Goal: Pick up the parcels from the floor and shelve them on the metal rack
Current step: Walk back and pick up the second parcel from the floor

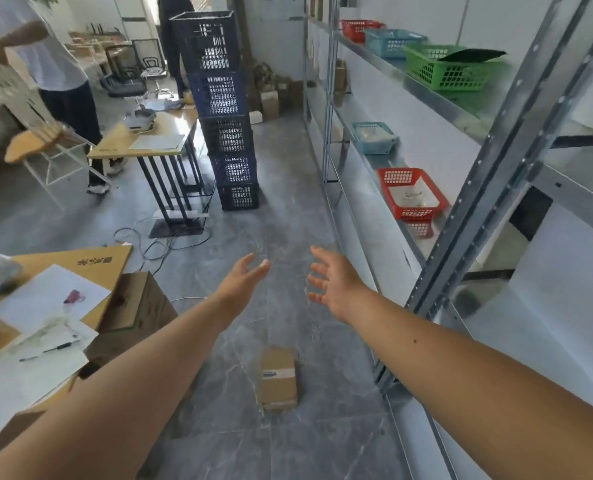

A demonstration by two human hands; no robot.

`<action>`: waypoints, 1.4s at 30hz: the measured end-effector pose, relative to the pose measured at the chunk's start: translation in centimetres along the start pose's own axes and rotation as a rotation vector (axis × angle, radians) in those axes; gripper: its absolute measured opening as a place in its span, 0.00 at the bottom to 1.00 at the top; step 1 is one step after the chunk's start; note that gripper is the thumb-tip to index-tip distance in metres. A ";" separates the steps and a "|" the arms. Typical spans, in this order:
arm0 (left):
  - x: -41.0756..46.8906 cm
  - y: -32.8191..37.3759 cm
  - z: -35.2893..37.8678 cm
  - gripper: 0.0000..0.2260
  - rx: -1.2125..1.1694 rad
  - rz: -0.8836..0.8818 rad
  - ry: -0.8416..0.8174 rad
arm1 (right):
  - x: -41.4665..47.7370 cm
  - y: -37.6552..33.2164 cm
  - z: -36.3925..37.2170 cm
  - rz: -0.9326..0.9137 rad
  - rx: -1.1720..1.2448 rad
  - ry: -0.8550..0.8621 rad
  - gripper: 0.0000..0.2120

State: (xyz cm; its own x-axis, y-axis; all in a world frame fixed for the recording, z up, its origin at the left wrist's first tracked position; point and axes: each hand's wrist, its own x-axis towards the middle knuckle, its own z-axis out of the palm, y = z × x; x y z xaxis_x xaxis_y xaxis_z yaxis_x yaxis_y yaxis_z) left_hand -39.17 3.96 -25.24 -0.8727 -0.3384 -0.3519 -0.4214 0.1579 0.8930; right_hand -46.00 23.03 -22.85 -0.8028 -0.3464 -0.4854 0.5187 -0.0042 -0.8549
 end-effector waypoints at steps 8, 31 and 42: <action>5.5 -1.6 -2.1 0.34 0.005 -0.080 -0.010 | 6.4 -0.1 2.4 0.058 0.038 -0.012 0.32; 15.3 -5.0 1.5 0.34 -0.086 -0.270 0.084 | 18.7 1.5 0.0 0.302 0.002 -0.064 0.29; 19.7 -6.6 2.3 0.33 -0.074 -0.333 0.014 | 22.8 4.1 -0.6 0.347 0.008 -0.014 0.30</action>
State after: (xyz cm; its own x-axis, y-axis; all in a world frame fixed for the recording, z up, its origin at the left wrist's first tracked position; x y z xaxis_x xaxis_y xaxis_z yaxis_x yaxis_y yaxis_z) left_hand -54.15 -1.66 -38.75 -0.6868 -0.3727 -0.6240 -0.6630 -0.0307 0.7480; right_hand -62.30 15.65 -37.50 -0.5743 -0.3408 -0.7443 0.7623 0.1089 -0.6381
